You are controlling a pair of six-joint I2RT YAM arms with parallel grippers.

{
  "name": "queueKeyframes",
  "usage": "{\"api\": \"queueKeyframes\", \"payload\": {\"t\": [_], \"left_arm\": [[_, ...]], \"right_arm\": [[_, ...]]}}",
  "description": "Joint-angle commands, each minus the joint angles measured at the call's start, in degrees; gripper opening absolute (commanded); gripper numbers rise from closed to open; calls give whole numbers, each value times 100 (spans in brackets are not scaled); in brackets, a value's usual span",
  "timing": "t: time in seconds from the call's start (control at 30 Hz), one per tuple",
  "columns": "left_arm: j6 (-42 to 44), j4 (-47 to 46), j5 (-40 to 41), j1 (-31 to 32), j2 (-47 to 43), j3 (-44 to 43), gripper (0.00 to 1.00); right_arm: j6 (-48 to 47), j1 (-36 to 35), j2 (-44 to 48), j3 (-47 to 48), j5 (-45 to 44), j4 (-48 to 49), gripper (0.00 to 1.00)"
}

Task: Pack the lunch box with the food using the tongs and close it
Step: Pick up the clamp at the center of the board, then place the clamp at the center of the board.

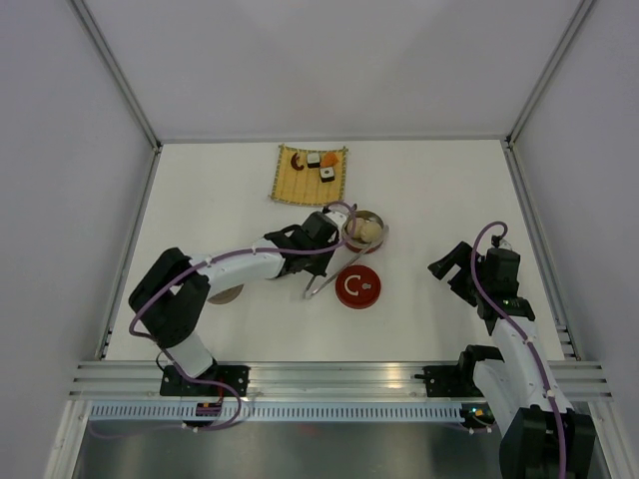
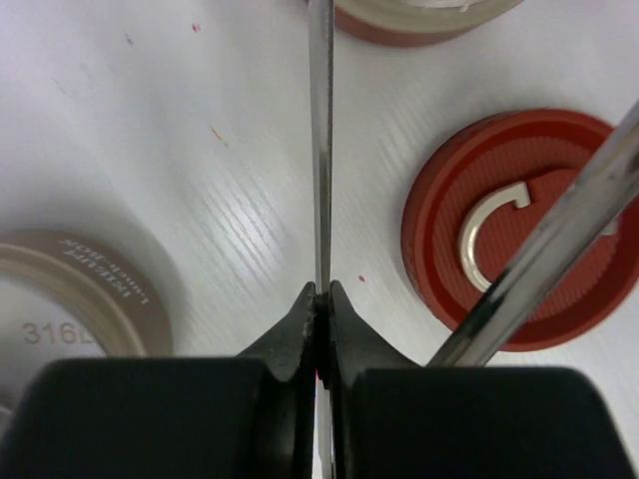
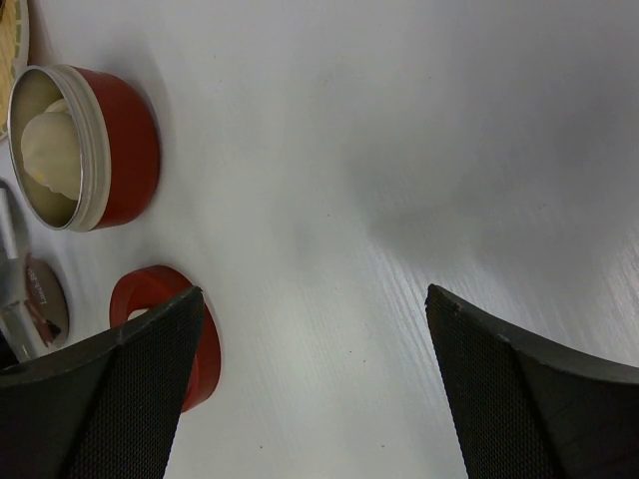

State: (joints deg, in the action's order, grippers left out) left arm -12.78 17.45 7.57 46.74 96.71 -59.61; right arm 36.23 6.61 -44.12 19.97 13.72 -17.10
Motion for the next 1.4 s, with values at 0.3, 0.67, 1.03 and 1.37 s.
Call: {"api": "queueKeyframes", "payload": {"t": [0.3, 0.67, 1.03, 1.37], "left_arm": [[-997, 530, 543, 10, -2050, 406, 3], [-1860, 540, -379, 292, -3096, 2181, 3], [-2159, 320, -265, 318, -2675, 2630, 3], [-2010, -102, 41, 318, -1877, 2525, 3]], "right_arm": [[-133, 16, 351, 113, 140, -21, 98], [-132, -440, -910, 1479, 880, 1359, 74], [-880, -2945, -3725, 4127, -914, 691, 1], [-951, -3228, -4237, 4227, -1565, 444, 0]]}}
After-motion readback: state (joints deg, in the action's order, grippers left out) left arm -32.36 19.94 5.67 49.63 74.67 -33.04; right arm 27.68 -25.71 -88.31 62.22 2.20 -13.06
